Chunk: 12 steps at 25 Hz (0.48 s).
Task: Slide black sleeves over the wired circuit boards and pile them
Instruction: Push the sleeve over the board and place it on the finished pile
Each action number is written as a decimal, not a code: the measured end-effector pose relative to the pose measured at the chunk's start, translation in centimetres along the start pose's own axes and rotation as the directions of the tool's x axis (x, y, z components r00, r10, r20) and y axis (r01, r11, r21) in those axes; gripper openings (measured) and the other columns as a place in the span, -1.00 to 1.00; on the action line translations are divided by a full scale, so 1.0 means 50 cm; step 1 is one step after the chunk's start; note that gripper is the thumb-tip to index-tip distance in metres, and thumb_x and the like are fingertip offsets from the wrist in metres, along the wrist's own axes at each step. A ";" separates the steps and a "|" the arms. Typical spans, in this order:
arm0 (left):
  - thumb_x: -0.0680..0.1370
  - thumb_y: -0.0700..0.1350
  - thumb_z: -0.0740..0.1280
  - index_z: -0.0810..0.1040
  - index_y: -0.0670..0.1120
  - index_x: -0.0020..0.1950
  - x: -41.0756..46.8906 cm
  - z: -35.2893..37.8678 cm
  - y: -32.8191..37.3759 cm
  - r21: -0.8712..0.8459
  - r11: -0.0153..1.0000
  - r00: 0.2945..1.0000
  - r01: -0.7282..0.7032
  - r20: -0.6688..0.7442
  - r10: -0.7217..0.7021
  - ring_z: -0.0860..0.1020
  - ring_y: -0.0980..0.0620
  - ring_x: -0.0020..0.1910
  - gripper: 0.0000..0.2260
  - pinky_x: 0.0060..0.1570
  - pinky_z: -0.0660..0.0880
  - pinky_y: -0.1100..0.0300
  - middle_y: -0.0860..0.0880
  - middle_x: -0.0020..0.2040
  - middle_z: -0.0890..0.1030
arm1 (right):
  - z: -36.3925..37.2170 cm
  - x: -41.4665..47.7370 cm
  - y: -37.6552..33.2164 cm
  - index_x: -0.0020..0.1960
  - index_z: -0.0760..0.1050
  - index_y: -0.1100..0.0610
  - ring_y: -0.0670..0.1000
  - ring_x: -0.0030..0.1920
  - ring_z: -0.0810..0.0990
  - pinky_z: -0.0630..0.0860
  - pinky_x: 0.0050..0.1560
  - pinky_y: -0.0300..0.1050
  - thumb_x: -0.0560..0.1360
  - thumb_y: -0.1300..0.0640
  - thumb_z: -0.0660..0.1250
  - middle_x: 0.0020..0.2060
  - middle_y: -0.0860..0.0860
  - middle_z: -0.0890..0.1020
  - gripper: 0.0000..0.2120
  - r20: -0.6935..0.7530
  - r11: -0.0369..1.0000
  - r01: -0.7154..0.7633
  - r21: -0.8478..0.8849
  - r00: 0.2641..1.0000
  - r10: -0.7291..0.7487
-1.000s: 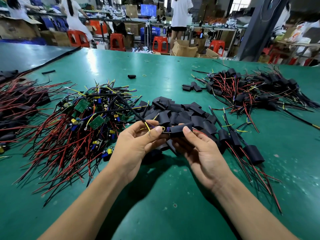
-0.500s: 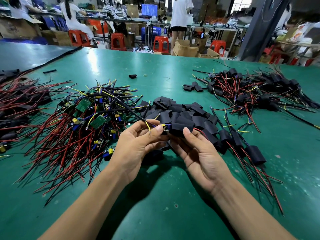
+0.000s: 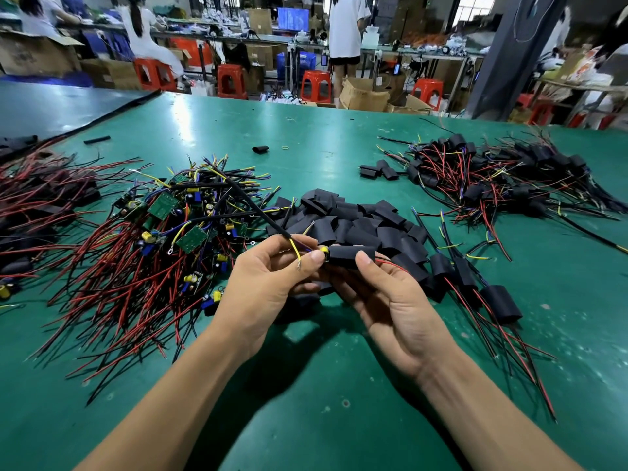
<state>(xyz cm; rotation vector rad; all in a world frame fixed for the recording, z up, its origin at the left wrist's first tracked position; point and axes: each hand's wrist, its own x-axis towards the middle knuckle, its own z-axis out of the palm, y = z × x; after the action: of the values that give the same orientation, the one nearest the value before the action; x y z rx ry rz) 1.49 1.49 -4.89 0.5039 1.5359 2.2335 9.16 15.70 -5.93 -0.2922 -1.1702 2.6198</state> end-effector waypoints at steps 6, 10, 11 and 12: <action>0.27 -0.01 0.56 0.71 -0.04 -0.11 -0.002 0.004 -0.003 0.035 0.998 0.999 0.047 -0.018 -0.046 0.61 0.01 -0.27 -0.76 -0.17 0.56 0.11 -0.12 -0.18 0.69 | 0.008 -0.008 -0.001 0.24 0.53 0.40 0.15 0.09 0.69 0.61 0.08 -0.09 0.49 0.21 0.36 0.14 0.29 0.65 -0.62 0.081 1.000 0.029 -0.005 0.996 -0.029; 0.27 0.01 0.54 0.73 -0.04 -0.05 -0.003 0.003 0.003 0.020 0.995 0.995 0.098 0.012 -0.098 0.62 0.02 -0.26 -0.71 -0.15 0.53 0.12 -0.10 -0.15 0.70 | 0.012 -0.008 -0.003 0.14 0.60 0.36 0.13 0.07 0.70 0.62 0.14 -0.06 0.47 0.20 0.35 0.12 0.28 0.67 -0.69 0.067 0.999 -0.004 0.033 0.998 0.002; 0.30 0.00 0.52 0.73 -0.04 -0.03 -0.004 0.002 0.003 0.027 0.994 0.994 0.106 0.025 -0.106 0.64 0.02 -0.24 -0.72 -0.13 0.52 0.12 -0.09 -0.14 0.71 | 0.012 -0.008 -0.005 0.12 0.61 0.35 0.13 0.06 0.70 0.62 0.15 -0.06 0.46 0.20 0.35 0.11 0.28 0.67 -0.70 0.061 0.999 -0.009 0.046 0.998 0.006; 0.33 -0.03 0.50 0.73 -0.04 -0.02 -0.005 0.003 0.003 0.034 0.993 0.993 0.111 0.030 -0.112 0.65 0.01 -0.23 -0.74 -0.12 0.52 0.11 -0.09 -0.13 0.71 | 0.012 -0.009 -0.007 0.12 0.61 0.35 0.13 0.05 0.70 0.62 0.13 -0.08 0.46 0.20 0.36 0.10 0.27 0.68 -0.70 0.059 0.999 -0.011 0.048 0.998 0.008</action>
<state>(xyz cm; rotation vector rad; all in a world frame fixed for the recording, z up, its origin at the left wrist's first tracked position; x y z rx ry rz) 1.76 1.44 -4.71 0.4492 1.5475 2.1105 9.47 15.38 -5.23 -0.2135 -1.1241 2.6777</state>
